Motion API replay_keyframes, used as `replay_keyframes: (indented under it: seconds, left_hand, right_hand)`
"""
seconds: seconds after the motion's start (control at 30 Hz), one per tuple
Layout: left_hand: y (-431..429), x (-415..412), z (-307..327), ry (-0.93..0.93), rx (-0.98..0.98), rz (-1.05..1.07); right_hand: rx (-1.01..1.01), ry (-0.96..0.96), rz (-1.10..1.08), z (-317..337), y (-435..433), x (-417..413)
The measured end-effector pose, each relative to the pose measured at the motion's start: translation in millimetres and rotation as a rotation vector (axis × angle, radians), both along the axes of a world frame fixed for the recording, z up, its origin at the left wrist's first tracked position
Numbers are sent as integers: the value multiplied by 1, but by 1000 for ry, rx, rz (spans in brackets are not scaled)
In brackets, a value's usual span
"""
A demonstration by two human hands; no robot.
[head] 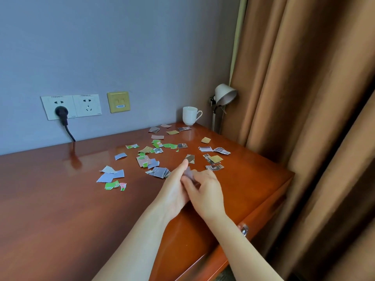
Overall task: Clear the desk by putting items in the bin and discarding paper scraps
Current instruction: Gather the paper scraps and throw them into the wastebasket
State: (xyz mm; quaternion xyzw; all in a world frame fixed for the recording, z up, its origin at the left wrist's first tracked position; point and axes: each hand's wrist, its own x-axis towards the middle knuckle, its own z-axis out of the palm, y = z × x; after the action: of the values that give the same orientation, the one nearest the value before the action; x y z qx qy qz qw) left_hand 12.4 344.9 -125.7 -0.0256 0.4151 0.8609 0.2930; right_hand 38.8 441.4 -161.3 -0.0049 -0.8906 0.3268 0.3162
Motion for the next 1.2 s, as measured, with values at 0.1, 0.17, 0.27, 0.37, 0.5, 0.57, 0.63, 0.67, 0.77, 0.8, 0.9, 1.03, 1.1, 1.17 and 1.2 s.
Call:
replay_keyframes:
  seconds: [0.1,0.17,0.27,0.37,0.5,0.57,0.63,0.67,0.77,0.8,0.9,1.03,1.1,1.17,1.2]
  left_hand:
    - [-10,-9,-4,-169,56,104]
    - [-16,-14,-6,-279,186,140]
    - [-17,-14,-1,-308,244,175]
    - [-14,-11,4,-304,175,225]
    - [-13,-15,5,-49,-250,239]
    - [-14,-13,-2,306,-687,253]
    - [-16,-9,-13,753,-1175,276]
    - [-16,-7,-15,884,-1354,260]
    - [-11,-5,-22,997,-1641,188]
    - [-8,-6,-24,1009,-1689,170]
    - [-4,-9,-26,987,-1713,165]
    - [-7,-15,-29,953,-1672,116]
    - [-7,-17,-30,961,-1667,104]
    - [-7,-18,-31,969,-1663,104]
    - [-7,-18,-31,976,-1656,104]
  right_hand:
    - [120,-33,118,5,-4,-1]
    - [58,-21,156,9,-1,0]
    - [-108,23,71,13,8,-2]
    - [-67,-157,-165,16,20,-9]
    - [148,-535,-326,13,26,-5]
    - [237,-554,-343,12,24,-4]
    - [272,-561,-364,12,23,-5]
    - [276,-565,-377,13,23,-6]
    - [259,-574,-395,14,25,-9]
    - [242,-584,-388,14,26,-10]
    - [188,-639,-348,18,30,-14]
    - [144,-684,-303,21,33,-20]
    - [108,-658,-275,19,33,-22]
    - [54,-596,-241,14,32,-20]
    - [31,-564,-225,12,32,-19]
